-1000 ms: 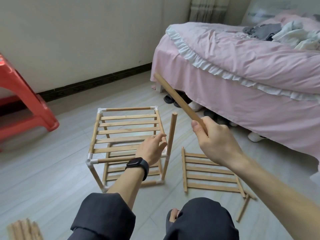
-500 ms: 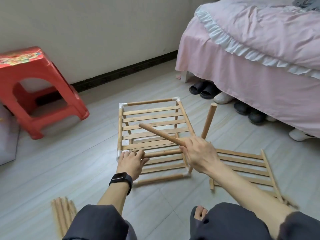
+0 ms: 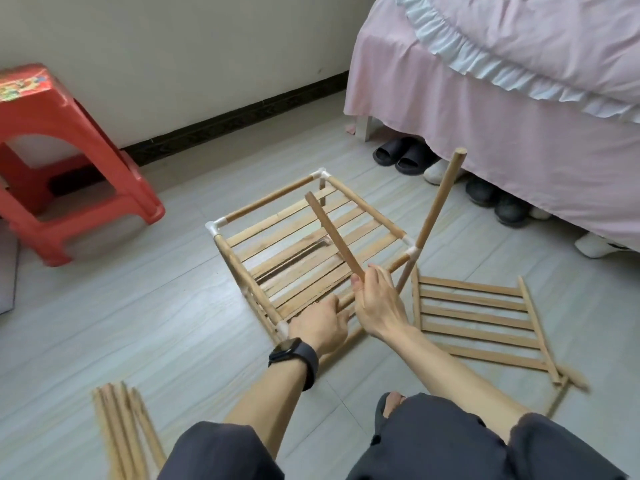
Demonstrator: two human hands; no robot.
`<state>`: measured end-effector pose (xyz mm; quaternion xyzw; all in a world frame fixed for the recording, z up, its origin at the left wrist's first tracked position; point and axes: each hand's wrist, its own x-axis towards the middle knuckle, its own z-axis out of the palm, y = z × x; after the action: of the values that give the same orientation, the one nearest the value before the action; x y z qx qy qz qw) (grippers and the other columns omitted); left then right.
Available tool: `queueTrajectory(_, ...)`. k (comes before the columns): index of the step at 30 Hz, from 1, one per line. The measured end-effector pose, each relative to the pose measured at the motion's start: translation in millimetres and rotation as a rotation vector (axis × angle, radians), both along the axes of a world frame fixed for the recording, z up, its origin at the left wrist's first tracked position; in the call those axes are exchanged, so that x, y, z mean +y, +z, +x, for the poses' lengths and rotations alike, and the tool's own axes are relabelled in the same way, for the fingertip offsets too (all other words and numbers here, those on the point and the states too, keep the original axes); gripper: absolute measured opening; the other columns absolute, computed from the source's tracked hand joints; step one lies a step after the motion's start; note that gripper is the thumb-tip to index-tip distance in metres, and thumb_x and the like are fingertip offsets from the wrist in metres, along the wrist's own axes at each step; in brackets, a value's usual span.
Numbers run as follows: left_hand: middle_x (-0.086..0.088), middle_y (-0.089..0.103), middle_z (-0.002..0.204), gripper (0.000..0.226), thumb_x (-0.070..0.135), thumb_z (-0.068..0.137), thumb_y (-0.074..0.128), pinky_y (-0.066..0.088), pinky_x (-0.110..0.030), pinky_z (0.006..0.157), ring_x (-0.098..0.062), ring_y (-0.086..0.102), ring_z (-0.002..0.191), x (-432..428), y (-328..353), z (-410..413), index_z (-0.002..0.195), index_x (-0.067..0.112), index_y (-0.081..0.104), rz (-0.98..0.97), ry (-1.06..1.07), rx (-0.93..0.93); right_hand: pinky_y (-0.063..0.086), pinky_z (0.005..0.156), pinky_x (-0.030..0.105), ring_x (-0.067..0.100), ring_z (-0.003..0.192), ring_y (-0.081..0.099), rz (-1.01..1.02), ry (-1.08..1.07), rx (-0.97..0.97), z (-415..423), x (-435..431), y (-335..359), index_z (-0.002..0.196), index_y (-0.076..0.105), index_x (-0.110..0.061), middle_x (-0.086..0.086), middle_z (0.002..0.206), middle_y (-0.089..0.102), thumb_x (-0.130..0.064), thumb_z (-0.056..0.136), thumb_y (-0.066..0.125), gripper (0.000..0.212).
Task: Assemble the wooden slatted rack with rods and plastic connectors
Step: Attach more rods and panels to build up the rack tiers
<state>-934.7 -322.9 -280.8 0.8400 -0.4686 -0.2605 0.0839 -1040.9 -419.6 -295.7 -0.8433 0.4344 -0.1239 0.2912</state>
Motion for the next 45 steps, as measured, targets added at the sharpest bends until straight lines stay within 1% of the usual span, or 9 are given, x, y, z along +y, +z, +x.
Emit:
queueTrajectory(4, 0.001, 0.068, 0.102, 0.032, 0.048, 0.099, 0.049, 0.050, -0.033, 0.080, -0.019, 0.061, 0.097, 3.7, 19.4, 28.4, 0.114, 0.027, 0.069, -0.098, -0.150, -0.003, 0.045, 0.096, 0.047, 0.031, 0.130, 0.046, -0.037, -0.020, -0.013, 7.5, -10.0, -5.7, 0.107, 0.049, -0.010, 0.016, 0.138, 0.051, -0.046, 0.108, 0.025, 0.043)
queueTrajectory(10, -0.001, 0.033, 0.157, 0.063, 0.074, 0.094, 0.025, 0.030, -0.048, 0.114, -0.023, 0.031, 0.143, 35.8, 12.8, 90.6, 0.131, 0.030, 0.051, 0.023, -0.074, -0.354, 0.040, 0.074, 0.036, 0.027, 0.101, 0.054, -0.144, 0.065, 0.073, 14.2, -41.9, -4.1, 0.098, 0.040, -0.017, 0.004, 0.107, 0.050, -0.044, 0.108, 0.025, 0.032)
queueTrajectory(16, -0.001, 0.031, 0.151, 0.111, 0.093, 0.069, -0.013, 0.033, -0.043, 0.103, -0.024, 0.037, 0.128, 35.9, 8.4, 73.1, 0.133, 0.023, 0.044, -0.004, -0.190, -0.464, 0.027, 0.120, 0.045, 0.029, 0.149, 0.029, -0.160, 0.027, 0.174, 19.2, -69.6, -4.2, 0.128, 0.051, -0.007, 0.016, 0.156, 0.037, -0.046, 0.109, 0.021, 0.052)
queueTrajectory(21, -0.002, 0.039, 0.150, 0.093, 0.094, 0.074, -0.005, 0.035, -0.043, 0.094, -0.028, 0.038, 0.119, 28.4, 11.7, 43.7, 0.156, 0.050, -0.006, 0.056, -0.288, -0.544, 0.034, 0.113, 0.045, 0.026, 0.142, 0.036, -0.100, 0.041, 0.230, 19.6, -79.8, 12.8, 0.128, 0.054, -0.008, 0.013, 0.145, 0.048, -0.040, 0.109, 0.028, 0.046)
queueTrajectory(24, -0.008, 0.067, 0.111, 0.103, 0.096, 0.068, -0.008, 0.033, -0.044, 0.085, -0.029, 0.041, 0.114, 18.4, 14.3, 15.6, 0.146, 0.044, 0.031, 0.098, -0.198, -0.571, 0.047, 0.076, 0.032, 0.021, 0.097, 0.061, 0.097, -0.172, -0.210, 19.1, -55.6, 31.6, 0.105, 0.063, -0.010, 0.004, 0.102, 0.065, -0.037, 0.109, 0.034, 0.039)
queueTrajectory(29, -0.005, 0.065, 0.082, 0.093, 0.094, 0.076, -0.001, 0.030, -0.046, 0.083, -0.026, 0.046, 0.096, -10.0, 13.9, -13.4, 0.109, 0.029, 0.056, 0.114, -0.123, -0.490, 0.049, 0.059, 0.022, 0.012, 0.064, 0.061, 0.657, -0.380, -0.921, -22.3, -21.7, 55.7, 0.113, 0.063, -0.010, 0.008, 0.090, 0.073, -0.014, 0.105, 0.050, 0.017)
queueTrajectory(33, -0.001, 0.070, 0.100, 0.089, 0.087, 0.083, -0.003, 0.028, -0.045, 0.087, -0.025, 0.051, 0.102, -14.4, 9.1, 4.5, 0.129, 0.035, 0.052, 0.018, -0.196, -0.427, 0.051, 0.059, 0.028, 0.020, 0.067, 0.062, 1.016, -0.352, -1.014, -50.2, -19.6, 61.5, 0.110, 0.056, -0.007, 0.013, 0.089, 0.071, -0.009, 0.102, 0.051, 0.009)
queueTrajectory(39, 0.011, 0.062, 0.131, 0.067, 0.074, 0.093, -0.003, 0.013, -0.053, 0.110, -0.021, 0.035, 0.136, 5.9, -12.8, 22.9, 0.145, 0.047, 0.030, -0.072, -0.254, -0.452, 0.055, 0.071, 0.032, 0.021, 0.073, 0.064, 0.843, -0.389, -0.949, -54.2, -34.2, 63.9, 0.096, 0.057, -0.010, 0.013, 0.091, 0.067, 0.007, 0.094, 0.057, 0.017)
queueTrajectory(45, 0.006, 0.046, 0.154, 0.071, 0.080, 0.091, 0.002, -0.009, -0.073, 0.113, -0.028, -0.002, 0.156, 2.4, -13.2, 24.7, 0.148, 0.050, 0.032, -0.088, -0.227, -0.410, 0.028, 0.063, 0.032, 0.015, 0.057, 0.023, 0.920, -0.512, -1.237, -35.8, -47.2, 63.3, 0.061, 0.038, -0.023, -0.003, 0.059, 0.026, -0.024, 0.086, 0.057, 0.031)
